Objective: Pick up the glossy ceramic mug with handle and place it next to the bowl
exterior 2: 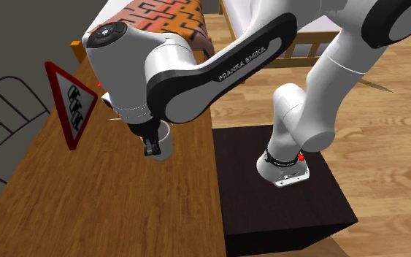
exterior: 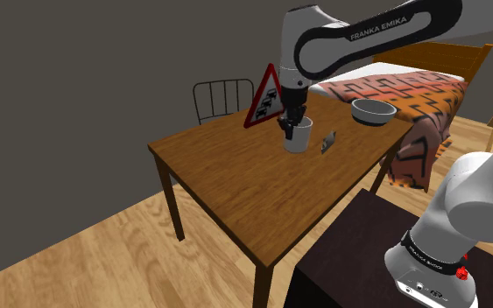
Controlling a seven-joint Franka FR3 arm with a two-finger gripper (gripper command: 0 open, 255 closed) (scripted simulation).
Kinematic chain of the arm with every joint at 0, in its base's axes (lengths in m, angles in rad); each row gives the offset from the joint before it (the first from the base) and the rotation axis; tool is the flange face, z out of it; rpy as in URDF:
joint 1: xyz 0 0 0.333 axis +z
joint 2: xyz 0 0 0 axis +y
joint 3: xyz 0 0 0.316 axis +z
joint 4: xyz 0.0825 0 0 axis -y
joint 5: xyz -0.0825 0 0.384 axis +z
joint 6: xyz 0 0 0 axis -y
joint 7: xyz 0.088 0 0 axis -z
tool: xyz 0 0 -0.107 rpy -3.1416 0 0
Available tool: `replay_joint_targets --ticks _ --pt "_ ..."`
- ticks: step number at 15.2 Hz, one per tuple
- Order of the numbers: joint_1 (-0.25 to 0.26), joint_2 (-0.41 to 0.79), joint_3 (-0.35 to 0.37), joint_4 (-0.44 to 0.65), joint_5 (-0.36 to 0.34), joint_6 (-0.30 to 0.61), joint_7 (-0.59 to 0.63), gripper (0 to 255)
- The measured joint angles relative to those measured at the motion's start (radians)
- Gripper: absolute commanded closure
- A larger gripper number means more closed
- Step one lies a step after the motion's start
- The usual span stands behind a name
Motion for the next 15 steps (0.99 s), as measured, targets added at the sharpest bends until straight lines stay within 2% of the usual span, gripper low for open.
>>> replay_joint_targets --ticks 9,15 --pt "-0.001 -0.023 -0.002 0.096 0.002 -0.119 -0.007 255" --pt "-0.052 -0.006 -0.081 0.122 -0.026 -0.122 -0.124 255"
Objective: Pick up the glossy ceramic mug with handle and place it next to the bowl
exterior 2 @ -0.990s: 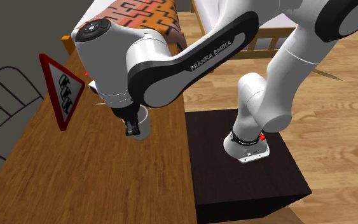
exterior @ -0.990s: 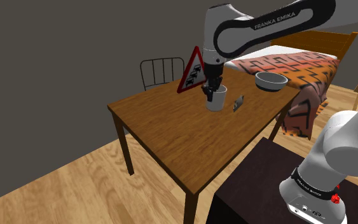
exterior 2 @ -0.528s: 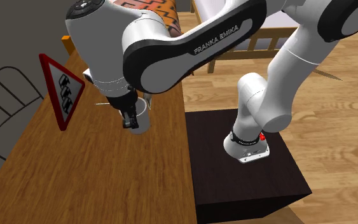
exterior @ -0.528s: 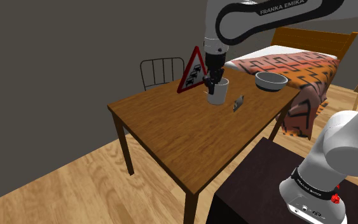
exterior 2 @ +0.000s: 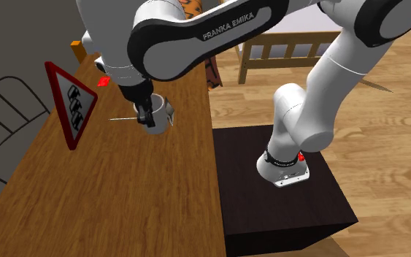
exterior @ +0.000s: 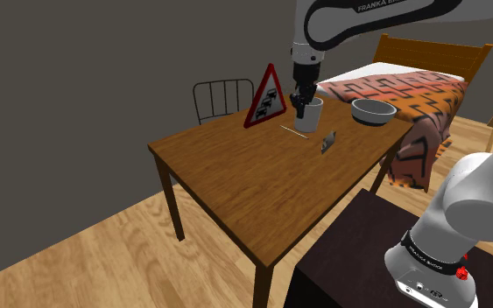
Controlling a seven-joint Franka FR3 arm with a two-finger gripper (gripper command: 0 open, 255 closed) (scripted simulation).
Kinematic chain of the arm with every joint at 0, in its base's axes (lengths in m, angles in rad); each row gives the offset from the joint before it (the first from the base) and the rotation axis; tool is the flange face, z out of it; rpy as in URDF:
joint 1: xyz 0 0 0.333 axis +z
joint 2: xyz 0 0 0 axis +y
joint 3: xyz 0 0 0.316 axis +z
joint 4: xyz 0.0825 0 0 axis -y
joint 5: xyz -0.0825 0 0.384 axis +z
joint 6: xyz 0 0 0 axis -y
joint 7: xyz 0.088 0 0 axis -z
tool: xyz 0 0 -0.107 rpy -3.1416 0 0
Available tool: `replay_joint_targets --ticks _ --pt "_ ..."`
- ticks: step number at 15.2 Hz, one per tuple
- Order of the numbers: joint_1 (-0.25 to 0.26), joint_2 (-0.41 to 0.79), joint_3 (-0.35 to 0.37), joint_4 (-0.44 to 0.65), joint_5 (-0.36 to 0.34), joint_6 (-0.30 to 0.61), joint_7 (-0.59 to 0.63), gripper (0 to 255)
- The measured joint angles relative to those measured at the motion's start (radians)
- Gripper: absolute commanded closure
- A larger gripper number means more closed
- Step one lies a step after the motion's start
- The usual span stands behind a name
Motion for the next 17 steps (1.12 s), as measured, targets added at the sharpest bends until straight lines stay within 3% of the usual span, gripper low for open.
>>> replay_joint_targets --ticks 9,17 --pt "-0.09 0.076 -0.137 0.084 -0.034 0.006 -0.215 255" --pt "-0.167 0.22 -0.244 0.242 -0.023 0.002 -0.405 255"
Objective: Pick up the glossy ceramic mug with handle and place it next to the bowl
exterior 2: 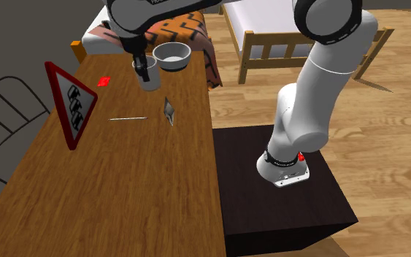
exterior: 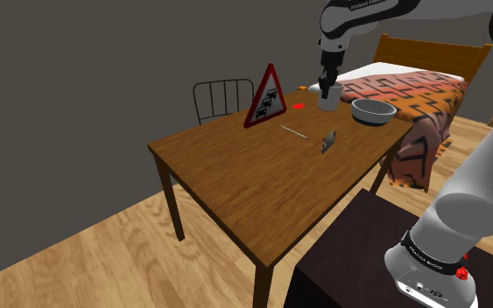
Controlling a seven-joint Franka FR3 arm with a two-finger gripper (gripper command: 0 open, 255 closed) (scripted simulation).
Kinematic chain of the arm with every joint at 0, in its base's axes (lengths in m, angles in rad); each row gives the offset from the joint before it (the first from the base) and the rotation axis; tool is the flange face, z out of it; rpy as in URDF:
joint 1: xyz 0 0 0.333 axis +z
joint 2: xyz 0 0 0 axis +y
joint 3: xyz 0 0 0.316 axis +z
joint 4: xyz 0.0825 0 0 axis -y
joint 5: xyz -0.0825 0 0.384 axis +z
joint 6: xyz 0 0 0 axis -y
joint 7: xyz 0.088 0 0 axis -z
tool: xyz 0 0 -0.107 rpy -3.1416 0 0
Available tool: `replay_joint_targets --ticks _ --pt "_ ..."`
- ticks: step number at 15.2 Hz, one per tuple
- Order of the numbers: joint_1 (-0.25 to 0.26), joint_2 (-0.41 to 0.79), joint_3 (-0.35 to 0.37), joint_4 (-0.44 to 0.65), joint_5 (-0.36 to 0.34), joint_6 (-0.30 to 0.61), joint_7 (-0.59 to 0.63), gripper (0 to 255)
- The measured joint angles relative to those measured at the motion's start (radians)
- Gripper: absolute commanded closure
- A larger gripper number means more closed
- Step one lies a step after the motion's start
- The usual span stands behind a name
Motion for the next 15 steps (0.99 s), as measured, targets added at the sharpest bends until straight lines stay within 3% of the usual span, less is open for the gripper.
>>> replay_joint_targets --ticks 7,15 --pt "-0.083 0.17 -0.077 0.195 0.05 -0.022 -0.172 255" --pt "-0.222 0.438 -0.123 0.546 0.15 -0.114 -0.349 255"
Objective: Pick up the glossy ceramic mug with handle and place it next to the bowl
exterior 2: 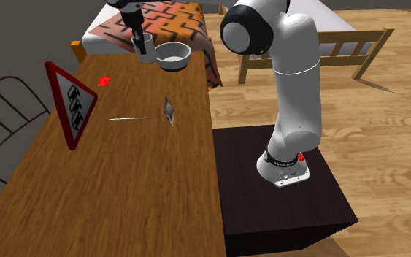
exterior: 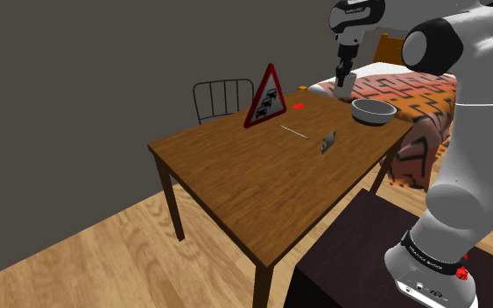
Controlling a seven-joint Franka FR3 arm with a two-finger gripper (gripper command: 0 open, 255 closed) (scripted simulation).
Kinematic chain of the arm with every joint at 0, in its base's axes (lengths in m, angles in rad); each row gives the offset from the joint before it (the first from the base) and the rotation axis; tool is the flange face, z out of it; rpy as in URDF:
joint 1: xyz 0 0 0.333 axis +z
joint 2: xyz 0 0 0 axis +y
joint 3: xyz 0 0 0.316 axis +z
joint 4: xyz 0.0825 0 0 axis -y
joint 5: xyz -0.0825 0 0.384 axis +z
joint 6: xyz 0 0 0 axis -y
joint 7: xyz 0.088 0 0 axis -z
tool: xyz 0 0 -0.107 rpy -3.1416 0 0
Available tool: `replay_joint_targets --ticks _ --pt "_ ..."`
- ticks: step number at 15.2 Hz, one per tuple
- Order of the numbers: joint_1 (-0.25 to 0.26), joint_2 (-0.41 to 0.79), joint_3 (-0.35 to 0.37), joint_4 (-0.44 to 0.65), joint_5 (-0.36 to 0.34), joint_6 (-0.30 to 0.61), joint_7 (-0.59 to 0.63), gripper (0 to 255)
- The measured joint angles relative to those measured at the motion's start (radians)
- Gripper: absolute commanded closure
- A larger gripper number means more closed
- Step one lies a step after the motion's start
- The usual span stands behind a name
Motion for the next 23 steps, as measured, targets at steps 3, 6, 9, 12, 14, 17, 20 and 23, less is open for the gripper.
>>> replay_joint_targets --ticks 3,6,9,12,14,17,20,23 --pt "-0.017 0.026 -0.002 0.013 0.01 0.011 -0.019 255" --pt "-0.015 0.027 -0.001 -0.027 0.011 0.052 -0.02 255" --pt "-0.011 0.025 0.0 -0.068 0.01 0.092 -0.019 255" --pt "-0.007 0.021 0.001 -0.113 0.009 0.133 -0.018 255" --pt "-0.008 0.026 0.002 -0.136 0.012 0.16 -0.019 255" --pt "-0.006 0.032 0.003 -0.165 0.014 0.195 -0.019 255" --pt "-0.006 0.043 0.005 -0.192 0.018 0.232 -0.02 255" --pt "-0.007 0.054 0.008 -0.216 0.022 0.266 -0.022 255"
